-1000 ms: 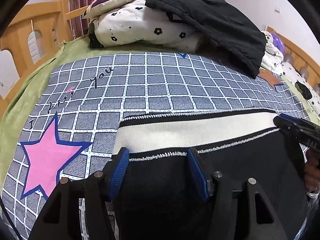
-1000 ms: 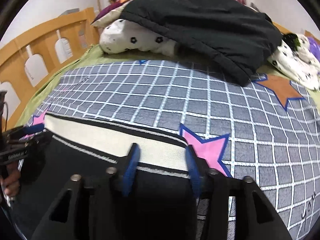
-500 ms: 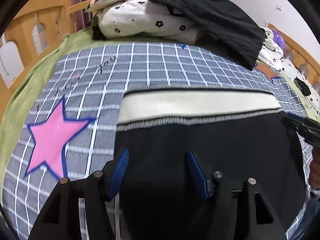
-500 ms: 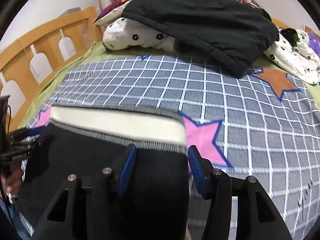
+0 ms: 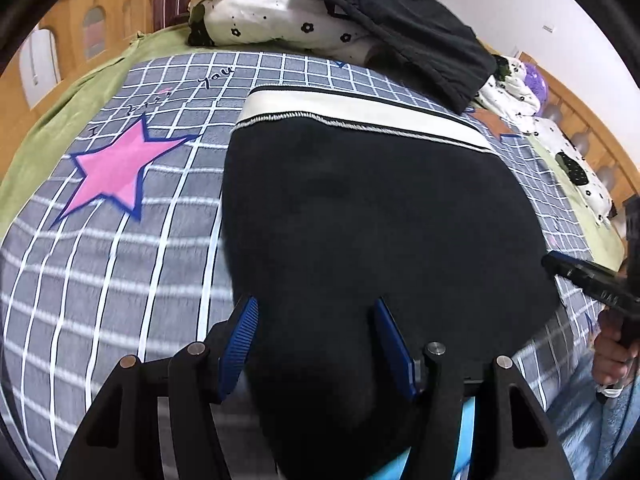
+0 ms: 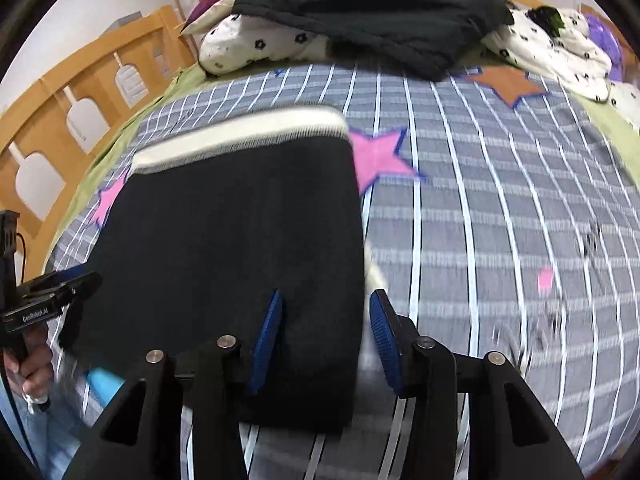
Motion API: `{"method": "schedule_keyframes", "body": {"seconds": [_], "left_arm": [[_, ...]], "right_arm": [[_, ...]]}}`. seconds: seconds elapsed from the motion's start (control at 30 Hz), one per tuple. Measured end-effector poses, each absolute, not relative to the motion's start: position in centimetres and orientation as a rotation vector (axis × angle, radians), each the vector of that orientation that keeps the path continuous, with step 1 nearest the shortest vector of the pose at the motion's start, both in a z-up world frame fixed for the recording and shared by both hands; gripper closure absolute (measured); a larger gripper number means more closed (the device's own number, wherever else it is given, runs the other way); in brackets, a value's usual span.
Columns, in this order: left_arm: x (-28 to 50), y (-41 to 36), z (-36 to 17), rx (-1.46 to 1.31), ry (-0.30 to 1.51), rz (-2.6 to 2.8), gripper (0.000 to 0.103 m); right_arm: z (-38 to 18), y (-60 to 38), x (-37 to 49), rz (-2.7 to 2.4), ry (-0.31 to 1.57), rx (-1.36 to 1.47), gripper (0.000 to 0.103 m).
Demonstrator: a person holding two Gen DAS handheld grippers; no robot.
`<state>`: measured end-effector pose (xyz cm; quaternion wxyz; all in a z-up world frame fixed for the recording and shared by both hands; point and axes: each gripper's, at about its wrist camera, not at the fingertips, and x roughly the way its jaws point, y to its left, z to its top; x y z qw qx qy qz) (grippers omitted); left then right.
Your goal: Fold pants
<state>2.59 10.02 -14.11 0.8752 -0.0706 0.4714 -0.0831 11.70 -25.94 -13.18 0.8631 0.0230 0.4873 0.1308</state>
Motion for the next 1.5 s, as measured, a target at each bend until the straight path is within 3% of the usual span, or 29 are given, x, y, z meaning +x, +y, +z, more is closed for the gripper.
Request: {"method": "schedule_keyframes", "body": {"seconds": [0.3, 0.6, 0.63, 0.67, 0.77, 0.83, 0.93, 1.17, 1.5], "left_arm": [[-2.7, 10.6, -15.0, -0.146, 1.049, -0.28, 0.045], [-3.1, 7.9, -16.8, 0.143, 0.999, -0.103, 0.05], [-3.0, 7.9, -16.8, 0.143, 0.992, -0.092, 0.058], [-2.9, 7.9, -16.6, 0.132, 0.978, -0.09, 0.073], [-4.0, 8.4, -14.1, 0.062, 0.841, -0.085, 0.083], [-4.1, 9.3, -13.8, 0.015, 0.848, -0.08, 0.083], [-2.8, 10.7, -17.2, -0.09, 1.015, -0.065, 0.083], [-5.0, 12.0, -15.2, -0.174, 1.014, -0.133, 0.071], [-4.1, 10.2, -10.2, -0.14, 0.897, -0.169, 0.066]], "right_arm": [[-12.8, -27.0, 6.7, 0.276, 0.997, 0.019, 0.058], [-13.2, -28.4, 7.3, 0.246, 1.022, 0.098, 0.058], [-13.2, -28.2, 7.3, 0.248, 1.021, 0.097, 0.058], [-13.1, -28.0, 7.3, 0.252, 1.018, 0.093, 0.058], [-13.0, -27.5, 7.2, 0.258, 1.009, 0.07, 0.058], [-12.7, -27.3, 7.1, 0.261, 0.996, 0.062, 0.058], [-12.4, -27.4, 6.9, 0.267, 0.982, 0.071, 0.058], [-12.4, -27.8, 7.1, 0.26, 0.981, 0.071, 0.058], [-10.8, -24.7, 6.5, 0.322, 0.857, -0.037, 0.058]]}}
